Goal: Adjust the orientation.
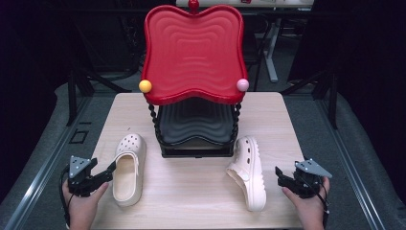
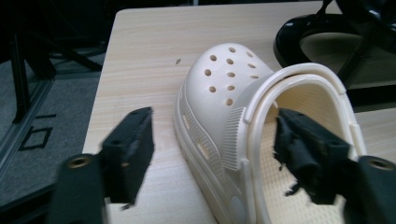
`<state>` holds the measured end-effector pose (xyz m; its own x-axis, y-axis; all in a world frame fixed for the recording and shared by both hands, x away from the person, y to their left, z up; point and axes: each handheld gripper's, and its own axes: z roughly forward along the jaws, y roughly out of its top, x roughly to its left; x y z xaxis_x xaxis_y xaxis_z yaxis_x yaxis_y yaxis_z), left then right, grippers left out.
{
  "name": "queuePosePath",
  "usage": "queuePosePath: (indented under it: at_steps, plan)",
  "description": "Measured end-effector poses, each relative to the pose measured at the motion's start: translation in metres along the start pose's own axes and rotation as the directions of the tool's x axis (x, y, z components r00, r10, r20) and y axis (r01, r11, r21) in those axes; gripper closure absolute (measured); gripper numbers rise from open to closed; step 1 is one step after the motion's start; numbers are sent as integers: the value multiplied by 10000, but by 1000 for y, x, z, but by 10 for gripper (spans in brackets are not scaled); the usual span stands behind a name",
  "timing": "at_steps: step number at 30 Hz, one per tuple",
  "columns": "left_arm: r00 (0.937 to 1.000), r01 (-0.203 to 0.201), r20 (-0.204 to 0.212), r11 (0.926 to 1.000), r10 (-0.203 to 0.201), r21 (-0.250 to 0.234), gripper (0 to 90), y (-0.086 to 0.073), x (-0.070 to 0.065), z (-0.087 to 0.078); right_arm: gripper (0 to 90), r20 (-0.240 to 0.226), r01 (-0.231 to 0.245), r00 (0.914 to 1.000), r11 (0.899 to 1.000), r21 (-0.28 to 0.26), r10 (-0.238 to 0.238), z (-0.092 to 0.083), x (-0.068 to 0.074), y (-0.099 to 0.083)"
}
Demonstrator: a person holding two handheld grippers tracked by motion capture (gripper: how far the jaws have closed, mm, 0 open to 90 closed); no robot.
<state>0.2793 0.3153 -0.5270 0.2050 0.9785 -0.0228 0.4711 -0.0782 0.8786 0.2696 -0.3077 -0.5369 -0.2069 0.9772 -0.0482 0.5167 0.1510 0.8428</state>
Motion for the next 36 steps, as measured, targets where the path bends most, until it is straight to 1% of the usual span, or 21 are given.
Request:
queuePosePath:
  at_steps: [1, 2, 3, 5, 7, 9, 11, 12, 13, 16, 18, 19, 20, 21, 22, 24, 25, 26, 27, 33, 36]
  plan:
    - [9999, -47, 107, 10000, 48, -58, 343, -1, 0, 0, 278, 102, 165, 9998, 9997, 173, -167, 0, 0, -1]
    - [9997, -24, 252, 10000, 25, -67, 355, -1, 0, 0, 301, 92, 135, 9999, 9998, 120, -136, 1, 0, -1]
    - [9997, -24, 252, 10000, 25, -67, 367, -1, 0, 0, 341, 33, 51, 10000, 10000, 65, -52, 1, 0, -2]
    - [9989, 112, 450, 9999, -116, 99, 401, -2, 0, 2, 403, -53, -46, 10000, 10000, -52, 46, -1, -2, -2]
    - [9984, 153, 540, 9999, -156, 62, 408, -3, -1, 3, 411, -94, -120, 9999, 9994, -328, 117, -1, -2, -3]
    - [9980, 164, 613, 9999, -161, -45, 420, -3, -1, 3, 430, -258, -194, 9995, 9994, -298, 186, -1, -1, -4]
    - [9978, 157, 648, 9998, -152, -82, 425, -3, -1, 3, 440, -263, -148, 9996, 9997, -182, 143, 0, 0, -4]
    - [9974, 206, 686, 9998, -202, -57, 432, -2, -1, 2, 453, -393, -114, 9992, 9999, 40, 115, 2, 1, -3]
    - [9976, 191, 673, 9998, -188, -41, 434, -2, -2, 2, 455, -492, -240, 9985, 9997, -46, 237, 3, 2, -3]
    - [9986, 167, 510, 9998, -164, -47, 435, -2, -3, 0, 468, -582, -249, 9980, 9997, 10, 249, 2, 2, -2]
    - [9981, 275, 552, 9992, -258, -304, 466, -1, -4, -2, 479, -531, -351, 9980, 9993, -119, 345, 0, 2, -2]
    - [9984, 249, 522, 9992, -233, -305, 466, -1, -5, -3, 479, -531, -351, 9980, 9993, -119, 345, 0, 2, -2]
    - [9990, 149, 424, 9994, -135, -324, 496, 0, -6, -3, 497, -525, -424, 9978, 9988, -245, 411, -1, 1, -3]
    - [9990, 92, 429, 9998, -86, -148, 509, 0, -7, -1, 504, -529, -461, 9976, 9986, -261, 447, -2, 1, -2]
    - [9990, 92, 429, 9998, -86, -148, 520, 0, -7, -1, 509, -556, -483, 9974, 9985, -274, 467, -3, 1, -2]
    - [9991, -171, 392, 9998, 166, 117, 528, -1, -14, 5, 518, -533, -524, 9973, 9980, -367, 504, -3, 1, -2]
    - [9991, -171, 392, 9998, 166, 117, 532, -1, -14, 5, 518, -545, -522, 9972, 9980, -345, 503, -3, 1, -2]
    - [9984, -402, 396, 9990, 395, 182, 533, 0, -19, 9, 519, -513, -500, 9975, 9984, -273, 486, -3, 1, -1]
    - [9982, -548, 266, 9983, 542, 217, 538, 0, -21, 12, 520, -545, -517, 9973, 9982, -290, 501, -2, 1, -1]
    - [9975, -700, 17, 9967, 700, 415, 560, -2, -24, 20, 520, -570, -573, 9968, 9982, -195, 562, -1, 1, -2]
    - [9974, -683, -202, 9962, 695, 537, 600, -2, -23, 24, 521, -637, -797, 9949, 9964, -281, 778, 0, -1, -3]
